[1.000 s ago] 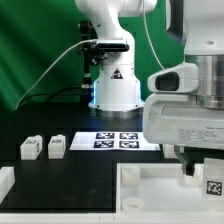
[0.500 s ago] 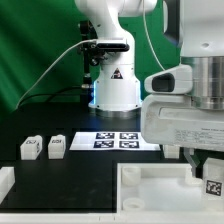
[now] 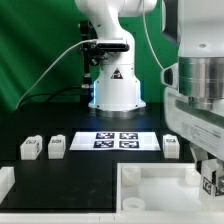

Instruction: Assemble one leg

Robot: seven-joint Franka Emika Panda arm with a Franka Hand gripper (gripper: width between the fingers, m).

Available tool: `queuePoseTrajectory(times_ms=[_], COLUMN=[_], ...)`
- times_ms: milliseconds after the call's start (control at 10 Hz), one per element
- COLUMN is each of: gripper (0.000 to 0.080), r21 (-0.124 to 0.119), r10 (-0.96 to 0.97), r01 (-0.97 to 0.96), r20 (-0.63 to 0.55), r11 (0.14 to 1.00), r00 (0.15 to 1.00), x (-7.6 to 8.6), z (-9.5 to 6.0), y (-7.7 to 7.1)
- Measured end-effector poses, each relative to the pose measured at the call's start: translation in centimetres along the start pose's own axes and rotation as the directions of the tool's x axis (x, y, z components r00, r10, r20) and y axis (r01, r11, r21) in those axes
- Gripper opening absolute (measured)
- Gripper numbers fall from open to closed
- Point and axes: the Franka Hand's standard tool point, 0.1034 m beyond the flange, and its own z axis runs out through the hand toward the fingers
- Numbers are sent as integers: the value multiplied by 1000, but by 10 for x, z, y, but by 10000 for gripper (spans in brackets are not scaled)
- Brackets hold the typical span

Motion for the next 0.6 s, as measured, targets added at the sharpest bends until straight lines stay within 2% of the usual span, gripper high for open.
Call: queuePoseTrajectory(times_ms=[200, 400, 600], gripper=[294, 294, 294], r21=[-5, -8, -10], r10=[314, 400, 395], r01=[-315, -400, -395], r20=[38, 40, 38], r11=[949, 916, 919], r00=[948, 915, 918], x=[0, 0, 0], z=[0, -1, 1], y=[2, 2, 3])
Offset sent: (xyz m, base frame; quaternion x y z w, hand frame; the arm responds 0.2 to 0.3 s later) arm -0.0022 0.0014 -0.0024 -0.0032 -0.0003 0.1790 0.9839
